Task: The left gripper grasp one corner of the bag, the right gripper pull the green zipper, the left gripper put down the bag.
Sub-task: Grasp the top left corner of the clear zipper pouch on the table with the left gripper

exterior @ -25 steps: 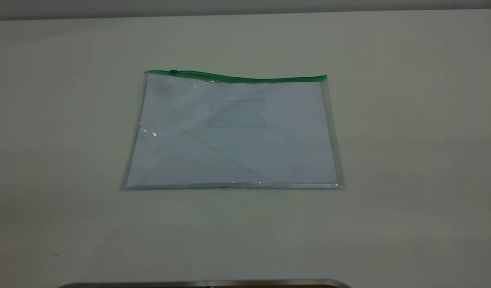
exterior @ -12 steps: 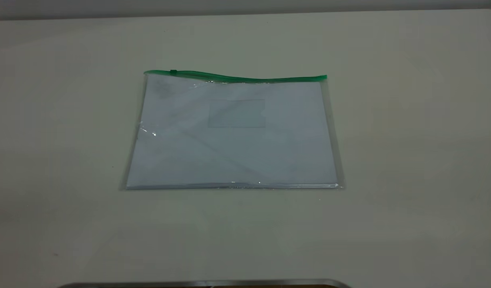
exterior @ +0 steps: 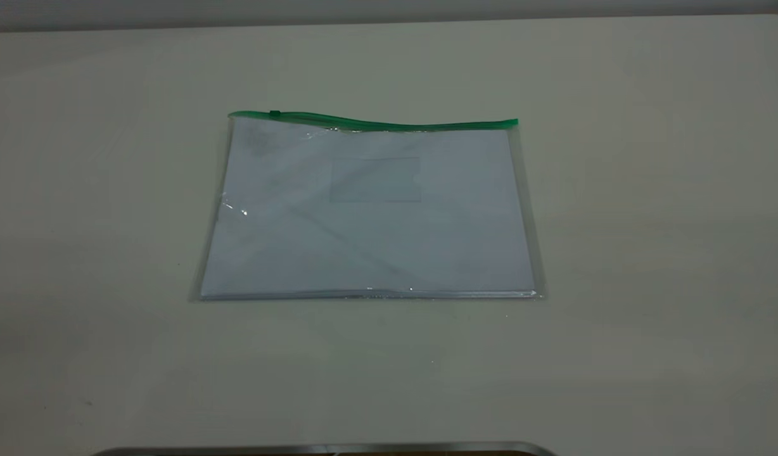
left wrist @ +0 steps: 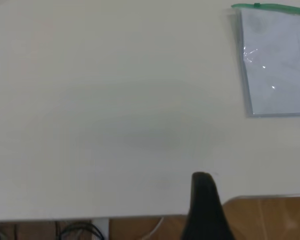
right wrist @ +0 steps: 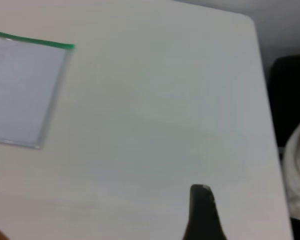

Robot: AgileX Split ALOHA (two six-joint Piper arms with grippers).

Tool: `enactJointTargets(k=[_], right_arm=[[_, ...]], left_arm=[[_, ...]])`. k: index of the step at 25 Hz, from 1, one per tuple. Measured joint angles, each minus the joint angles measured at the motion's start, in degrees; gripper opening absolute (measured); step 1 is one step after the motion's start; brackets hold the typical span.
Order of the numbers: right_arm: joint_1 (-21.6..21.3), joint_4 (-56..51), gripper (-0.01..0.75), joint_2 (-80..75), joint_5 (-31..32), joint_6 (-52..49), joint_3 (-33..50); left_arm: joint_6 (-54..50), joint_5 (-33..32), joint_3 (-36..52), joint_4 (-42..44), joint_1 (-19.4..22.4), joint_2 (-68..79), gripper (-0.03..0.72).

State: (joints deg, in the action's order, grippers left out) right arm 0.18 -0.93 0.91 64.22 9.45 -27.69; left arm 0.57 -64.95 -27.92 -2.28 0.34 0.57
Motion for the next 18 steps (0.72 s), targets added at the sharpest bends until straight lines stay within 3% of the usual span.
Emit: enactJointTargets(k=[11,18], right_arm=[[0.00,-4.40,0.559,0.00,0.14,-0.71,0.00],[0.00,-9.84,0.559,-3.40,-1.57,-1.56,-1.63]], left_arm=[[-0.57,12.28,-8.39,-5.91,0.00,25.97,0.590],[9.19,17.44,-13.07,-18.66,0.00,44.44,0.590]])
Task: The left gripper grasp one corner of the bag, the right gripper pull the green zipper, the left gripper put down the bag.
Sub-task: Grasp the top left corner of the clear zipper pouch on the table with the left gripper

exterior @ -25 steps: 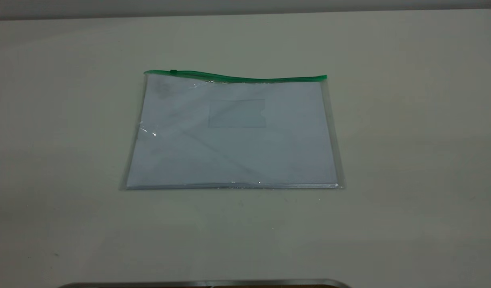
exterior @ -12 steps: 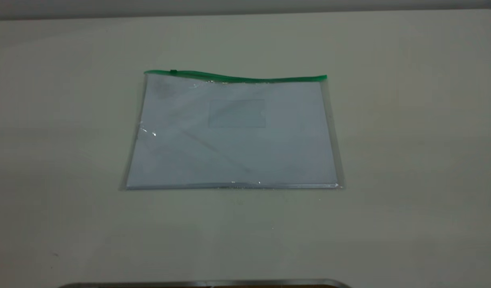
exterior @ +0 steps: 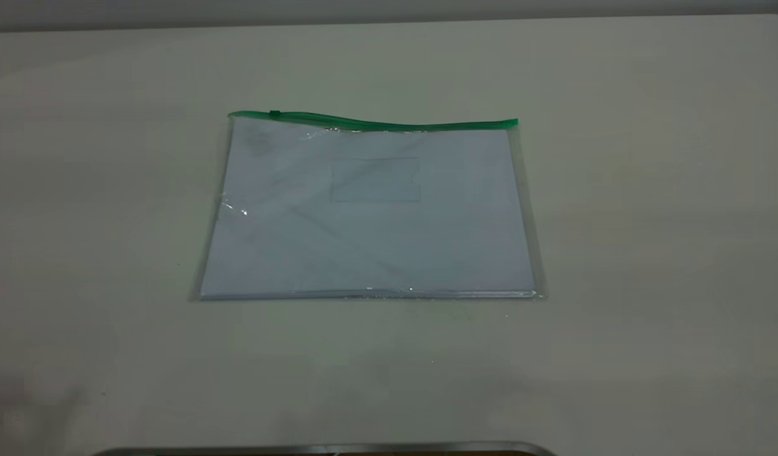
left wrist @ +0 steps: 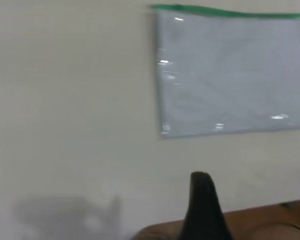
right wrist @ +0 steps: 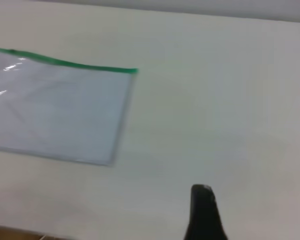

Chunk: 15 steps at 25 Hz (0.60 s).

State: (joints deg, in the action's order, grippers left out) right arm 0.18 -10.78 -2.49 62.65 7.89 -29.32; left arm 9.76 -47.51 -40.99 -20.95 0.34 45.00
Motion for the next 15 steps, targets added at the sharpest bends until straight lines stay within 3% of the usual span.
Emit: enactJointTargets(k=[15], right_arm=[[0.00,-3.43,0.557,-34.90,-12.87,4.41,-0.42]], left_arm=[[34.34,19.98,-5.28,-29.98,0.02,42.42,0.590]])
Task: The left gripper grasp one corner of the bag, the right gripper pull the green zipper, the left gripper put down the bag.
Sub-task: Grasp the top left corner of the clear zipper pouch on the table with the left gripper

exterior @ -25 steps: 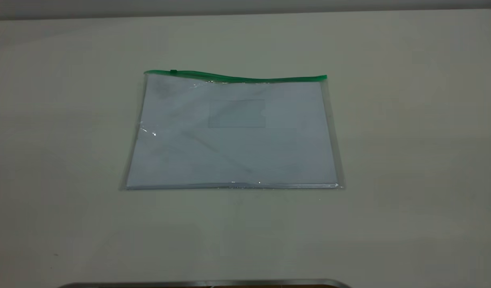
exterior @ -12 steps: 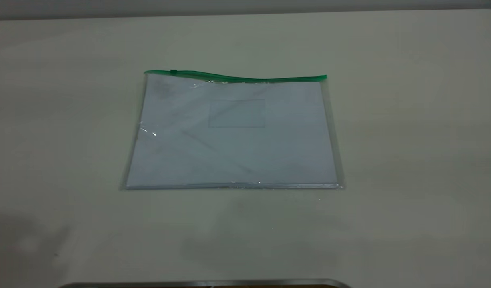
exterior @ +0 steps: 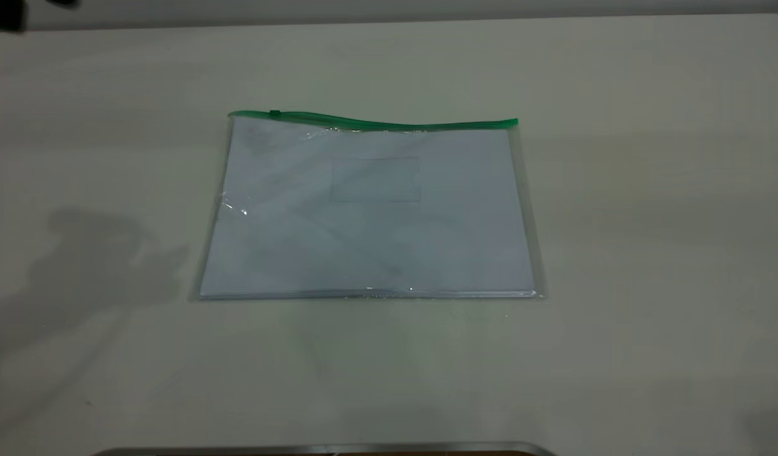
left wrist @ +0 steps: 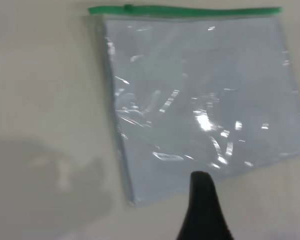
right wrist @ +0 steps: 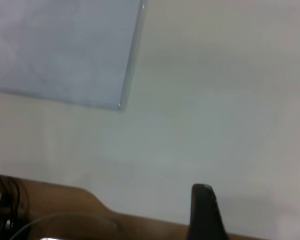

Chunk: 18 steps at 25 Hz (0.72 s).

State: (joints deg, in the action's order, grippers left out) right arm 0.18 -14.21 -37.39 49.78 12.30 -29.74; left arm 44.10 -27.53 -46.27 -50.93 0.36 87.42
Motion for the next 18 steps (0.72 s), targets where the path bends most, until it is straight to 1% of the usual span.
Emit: enactJointTargets(k=[3,6,8,11,13,18], right_arm=[[0.00,0.00,0.557,-2.63,-0.98,0.13,0.00],[0.00,0.00,0.557,-3.05,-1.71,0.20,0.00],[0.00,0.00,0.557,-3.05,-1.89,0.20,0.00],[0.00,0.00,0.557,-3.05,-2.17,0.31,0.00],[0.00,0.00,0.557,-3.05,-2.37,0.52,0.00],[0.00,0.18,0.557,-3.05,-3.10,0.87,0.00]], left_arm=[[4.20,0.47,-4.19,-2.69,0.05,8.88,0.590],[5.25,-0.28,-10.80,-3.26,0.49,17.14,0.590],[5.51,-3.08,-16.56,-3.26,1.85,22.53,0.590],[5.72,-9.13,-24.97,-3.20,4.41,30.48,0.590],[6.97,-12.32,-29.55,-3.08,5.26,35.16,0.590],[10.91,-14.94,-37.34,-3.12,5.21,43.53,0.590]])
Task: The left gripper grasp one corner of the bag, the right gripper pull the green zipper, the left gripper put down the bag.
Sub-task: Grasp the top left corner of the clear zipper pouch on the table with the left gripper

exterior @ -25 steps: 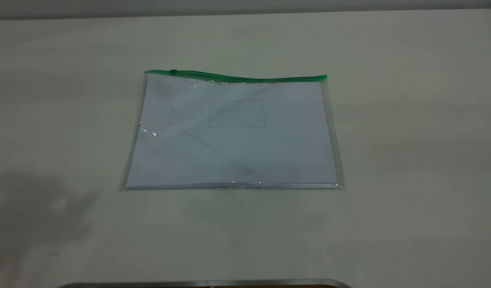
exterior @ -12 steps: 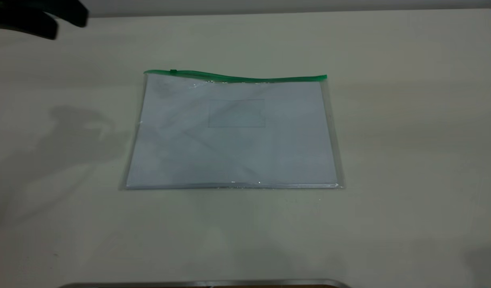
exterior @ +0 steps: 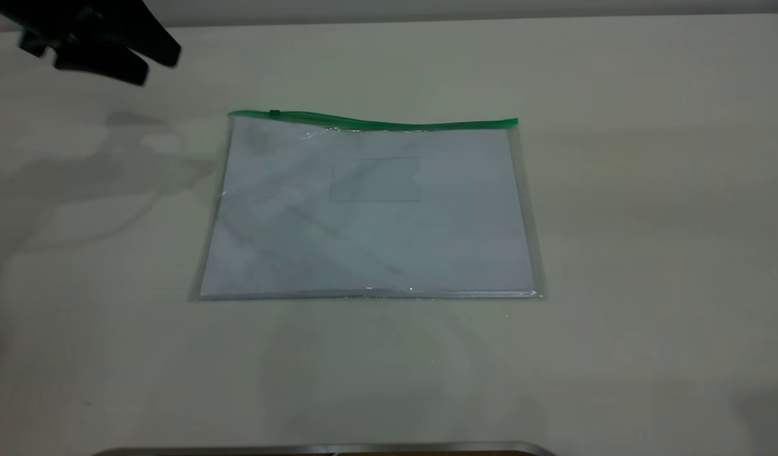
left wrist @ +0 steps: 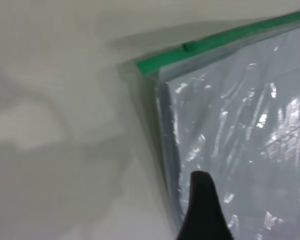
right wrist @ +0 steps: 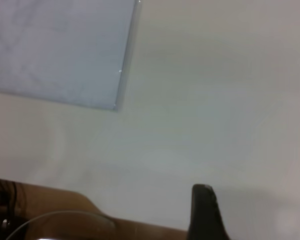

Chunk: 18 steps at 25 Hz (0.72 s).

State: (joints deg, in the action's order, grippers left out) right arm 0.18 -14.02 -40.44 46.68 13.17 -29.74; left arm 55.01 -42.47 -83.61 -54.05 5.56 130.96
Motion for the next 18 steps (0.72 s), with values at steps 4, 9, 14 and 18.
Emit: enactJointTargets(k=[4,9,14,18], right_arm=[[0.00,0.06,0.557,0.00,-1.94,0.29,0.00],[0.00,0.06,0.557,0.00,-2.93,0.61,0.00],[0.00,0.11,0.557,0.00,-3.65,0.85,0.00],[0.00,0.11,0.557,0.00,-4.01,1.02,0.00]], left_arm=[[1.52,-0.05,-3.41,-0.06,-0.04,5.87,0.590],[7.79,-0.07,-5.88,-3.39,-0.50,11.52,0.590],[14.51,0.57,-6.08,-9.22,-1.76,14.49,0.590],[18.73,1.92,-6.40,-13.57,-2.88,16.50,0.590]])
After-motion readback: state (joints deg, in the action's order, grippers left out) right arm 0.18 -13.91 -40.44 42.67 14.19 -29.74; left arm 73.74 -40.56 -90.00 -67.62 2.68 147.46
